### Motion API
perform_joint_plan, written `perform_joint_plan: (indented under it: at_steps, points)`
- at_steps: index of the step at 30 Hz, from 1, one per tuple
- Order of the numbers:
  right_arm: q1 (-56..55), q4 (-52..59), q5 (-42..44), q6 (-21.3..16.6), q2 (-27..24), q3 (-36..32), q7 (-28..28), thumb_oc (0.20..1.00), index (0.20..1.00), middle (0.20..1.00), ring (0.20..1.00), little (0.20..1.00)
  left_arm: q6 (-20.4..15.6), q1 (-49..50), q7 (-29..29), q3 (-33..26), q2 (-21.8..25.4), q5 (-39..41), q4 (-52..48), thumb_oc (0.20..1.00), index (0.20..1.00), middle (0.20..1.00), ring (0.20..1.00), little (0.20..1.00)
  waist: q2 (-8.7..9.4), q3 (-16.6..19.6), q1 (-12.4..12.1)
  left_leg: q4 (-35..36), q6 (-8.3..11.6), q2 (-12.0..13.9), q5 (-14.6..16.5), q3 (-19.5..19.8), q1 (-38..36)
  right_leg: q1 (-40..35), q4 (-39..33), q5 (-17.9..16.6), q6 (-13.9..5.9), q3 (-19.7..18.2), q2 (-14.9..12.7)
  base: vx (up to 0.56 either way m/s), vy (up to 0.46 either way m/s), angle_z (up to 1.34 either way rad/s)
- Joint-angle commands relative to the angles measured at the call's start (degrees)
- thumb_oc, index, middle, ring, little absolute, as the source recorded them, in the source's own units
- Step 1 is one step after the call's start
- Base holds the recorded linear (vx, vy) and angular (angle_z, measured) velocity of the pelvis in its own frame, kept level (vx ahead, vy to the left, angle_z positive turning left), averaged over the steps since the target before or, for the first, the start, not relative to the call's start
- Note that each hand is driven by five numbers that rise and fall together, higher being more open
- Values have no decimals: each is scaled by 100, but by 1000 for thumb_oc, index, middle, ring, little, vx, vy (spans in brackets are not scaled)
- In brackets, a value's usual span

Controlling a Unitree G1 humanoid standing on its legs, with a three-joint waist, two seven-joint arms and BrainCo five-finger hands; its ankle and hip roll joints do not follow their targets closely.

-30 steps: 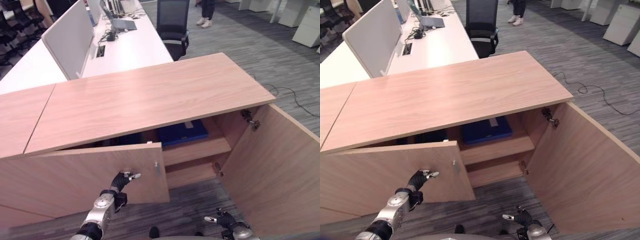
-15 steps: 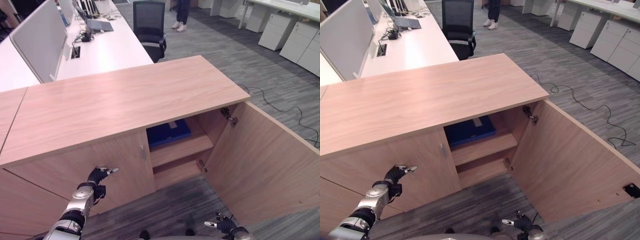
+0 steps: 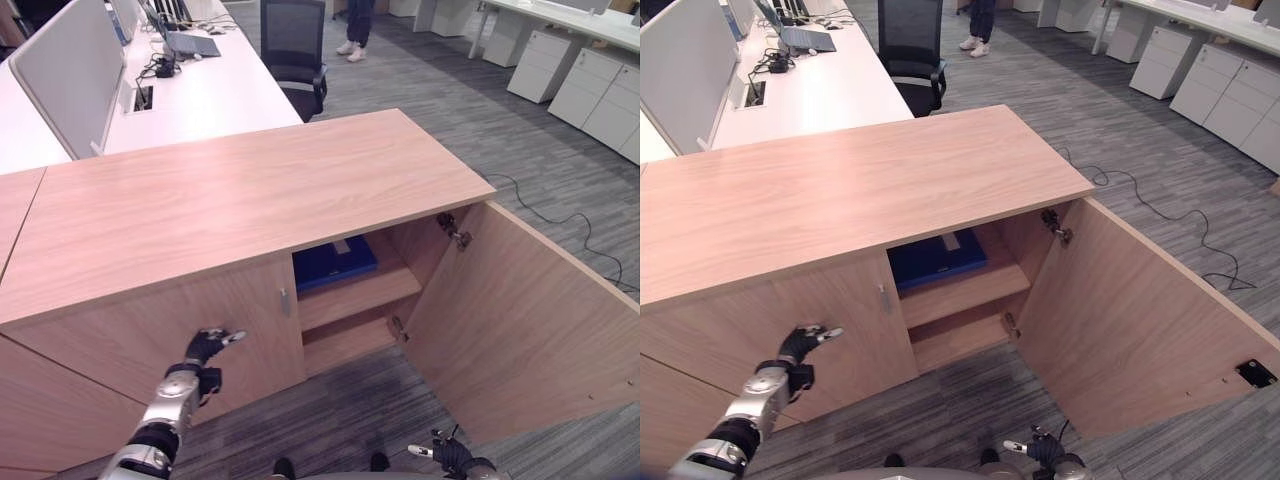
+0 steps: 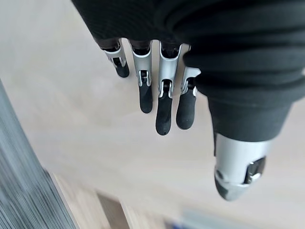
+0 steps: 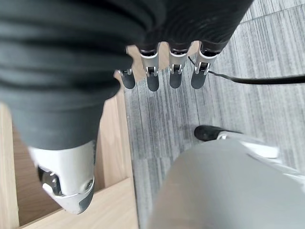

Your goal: Put the empty folder in the office cabinet

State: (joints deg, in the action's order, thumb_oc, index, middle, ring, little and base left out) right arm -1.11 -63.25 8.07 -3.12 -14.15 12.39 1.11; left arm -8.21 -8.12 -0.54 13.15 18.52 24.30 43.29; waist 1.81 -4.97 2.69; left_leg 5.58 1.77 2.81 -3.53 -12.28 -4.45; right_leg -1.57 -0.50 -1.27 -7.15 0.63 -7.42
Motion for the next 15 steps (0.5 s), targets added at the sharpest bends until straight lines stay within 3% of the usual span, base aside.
perform_joint_plan:
  at_steps: [1,2,4,8,15]
  points:
    - [466,-407,302,-35,-91,-91,-126,1000,1000,1000,1000,1000,-408,-771,424,278,-45,-247,-319,1000,1000,1000,1000,1000,-151,-76,-44,-58,28,52,496,108,-250,346,1006,-175,-680,918,-628,-204,-127,-26]
    - [502,-450,277,-41,-77,-138,-150,1000,1000,1000,1000,1000,-317,-489,615,461,-151,-266,-442,1000,1000,1000,1000,1000,-203,-69,-150,-58,63,125,458,-102,-229,329,1153,-93,-530,1911,-864,-119,-102,-54]
    - [516,-465,292,-49,-56,-139,-156,1000,1000,1000,1000,1000,-285,-368,695,520,-207,-228,-468,1000,1000,1000,1000,1000,-184,-44,-133,-82,80,141,446,-127,-213,271,1079,-75,-495,2070,-879,-52,-144,-79]
    - [523,-532,348,-37,-64,-121,-186,1000,1000,1000,1000,1000,-235,-142,765,503,-399,-63,-245,1000,1000,1000,1000,1000,-148,-1,-136,-158,149,218,375,-248,-193,108,639,-29,-421,1867,-727,-13,-191,-34]
    - [613,-556,297,-82,-214,21,-155,1000,1000,1000,1000,1000,-155,318,832,250,-509,85,83,1000,1000,1000,1000,1000,-421,74,-20,-399,515,672,174,-684,-280,-235,-367,-122,-341,1471,-343,21,-202,-55]
